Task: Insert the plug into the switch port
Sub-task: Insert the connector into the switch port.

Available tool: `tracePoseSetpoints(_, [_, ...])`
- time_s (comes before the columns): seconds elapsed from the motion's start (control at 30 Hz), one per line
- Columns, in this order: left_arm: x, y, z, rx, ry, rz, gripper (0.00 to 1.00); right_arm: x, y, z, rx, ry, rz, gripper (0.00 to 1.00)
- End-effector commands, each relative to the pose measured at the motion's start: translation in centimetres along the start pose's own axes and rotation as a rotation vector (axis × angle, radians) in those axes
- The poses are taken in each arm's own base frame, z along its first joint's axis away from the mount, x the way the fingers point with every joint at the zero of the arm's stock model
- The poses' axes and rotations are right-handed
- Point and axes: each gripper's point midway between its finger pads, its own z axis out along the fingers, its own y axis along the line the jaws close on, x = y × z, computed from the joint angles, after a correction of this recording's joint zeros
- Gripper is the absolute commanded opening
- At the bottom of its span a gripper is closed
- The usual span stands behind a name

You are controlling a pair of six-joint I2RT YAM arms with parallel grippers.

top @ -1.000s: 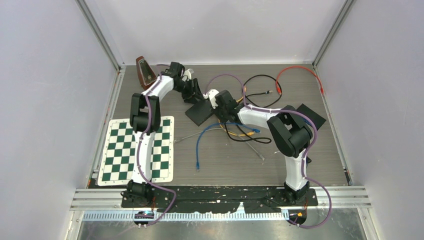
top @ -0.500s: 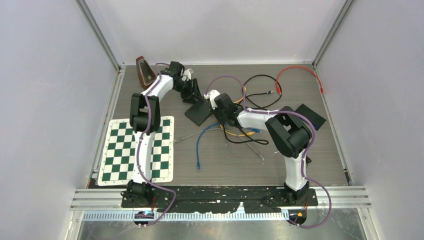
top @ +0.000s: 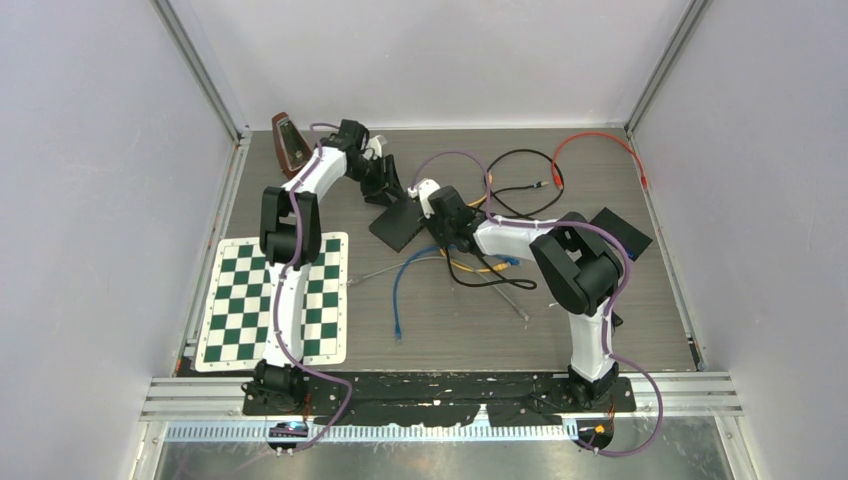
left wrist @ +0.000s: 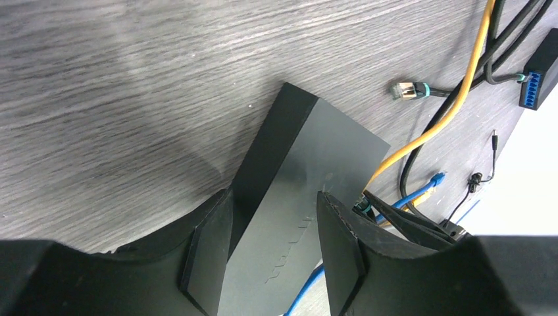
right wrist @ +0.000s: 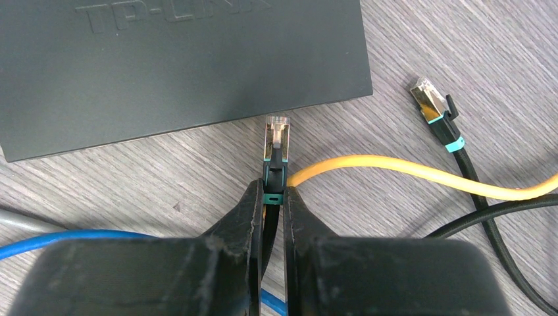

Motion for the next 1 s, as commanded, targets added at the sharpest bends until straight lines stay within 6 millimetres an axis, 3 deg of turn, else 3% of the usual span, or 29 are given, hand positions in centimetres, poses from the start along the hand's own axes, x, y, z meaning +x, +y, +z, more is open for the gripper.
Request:
tracePoseSetpoints(0.0, [-0.8,-0.6,-0.8,0.001,-0.014,0.015,0.52,-3.5,-0.7,0.2,0.018,-0.092,0.013,0.05])
tracePoseSetpoints(0.13, [-0.7,-0.2,-0.8,-0.019,-0.017,0.016,0.52,-3.8,-0.4,0.3,-0.002,-0.107,0.008,0.05])
tracePoseSetpoints(0.53, [-0.9,-0.3,-0.4,-0.007,-0.009,0.000,0.53,-3.4,-1.9,0.3,0.055,-0.090,0.024,0.05])
tracePoseSetpoints(0.97, [-0.7,-1.0,-0.1,0.047,0.015,0.005,0.53,-4.1,-1.2,0.3,0.005,-0.119,0.010,0.05])
